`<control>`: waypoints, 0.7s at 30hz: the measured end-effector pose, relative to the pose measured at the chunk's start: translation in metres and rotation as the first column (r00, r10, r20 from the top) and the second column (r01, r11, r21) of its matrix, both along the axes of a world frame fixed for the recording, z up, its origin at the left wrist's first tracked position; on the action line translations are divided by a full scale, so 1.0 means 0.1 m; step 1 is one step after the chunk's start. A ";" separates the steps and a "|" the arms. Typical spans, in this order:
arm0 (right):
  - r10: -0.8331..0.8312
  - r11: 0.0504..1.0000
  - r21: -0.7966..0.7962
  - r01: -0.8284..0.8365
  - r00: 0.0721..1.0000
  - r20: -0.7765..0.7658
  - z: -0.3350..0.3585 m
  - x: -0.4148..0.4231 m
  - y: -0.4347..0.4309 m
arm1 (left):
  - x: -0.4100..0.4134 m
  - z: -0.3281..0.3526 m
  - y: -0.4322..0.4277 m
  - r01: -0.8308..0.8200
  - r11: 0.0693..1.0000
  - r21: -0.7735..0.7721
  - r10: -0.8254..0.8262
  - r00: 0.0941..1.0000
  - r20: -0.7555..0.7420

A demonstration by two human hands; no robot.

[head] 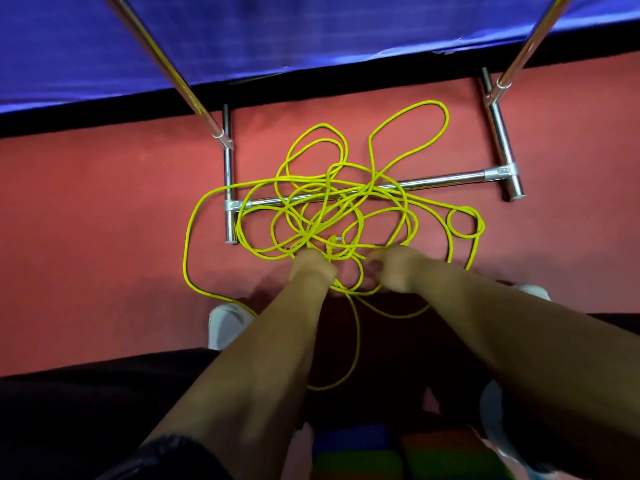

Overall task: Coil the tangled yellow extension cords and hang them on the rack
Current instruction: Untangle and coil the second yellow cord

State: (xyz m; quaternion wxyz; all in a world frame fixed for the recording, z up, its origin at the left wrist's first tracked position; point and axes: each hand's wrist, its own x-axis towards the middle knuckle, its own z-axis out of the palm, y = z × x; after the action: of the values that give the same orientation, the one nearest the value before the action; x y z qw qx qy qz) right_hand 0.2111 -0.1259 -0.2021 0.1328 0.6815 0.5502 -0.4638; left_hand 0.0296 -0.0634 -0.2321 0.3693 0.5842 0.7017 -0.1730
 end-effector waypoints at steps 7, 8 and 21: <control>0.073 0.992 -0.100 -0.080 0.994 -0.076 -0.11 -0.14 -0.06 | 0.01 -0.02 -0.05 -0.349 0.911 -0.221 0.392 0.899 0.195; 0.094 0.991 -0.093 -0.101 0.992 -0.083 -0.10 -0.15 -0.06 | -0.01 0.02 -0.05 -0.394 0.864 -0.314 0.471 0.851 0.230; -0.060 0.994 -0.104 0.027 0.945 -0.323 0.30 0.12 0.11 | -0.11 0.56 0.11 -0.166 0.762 -0.626 0.559 0.657 0.506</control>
State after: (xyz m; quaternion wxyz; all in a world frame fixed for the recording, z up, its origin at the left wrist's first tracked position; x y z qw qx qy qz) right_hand 0.2232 -0.1144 -0.1722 0.0634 0.6002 0.5259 -0.5993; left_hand 0.0191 -0.0520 -0.1763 0.7677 0.3210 0.5516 -0.0569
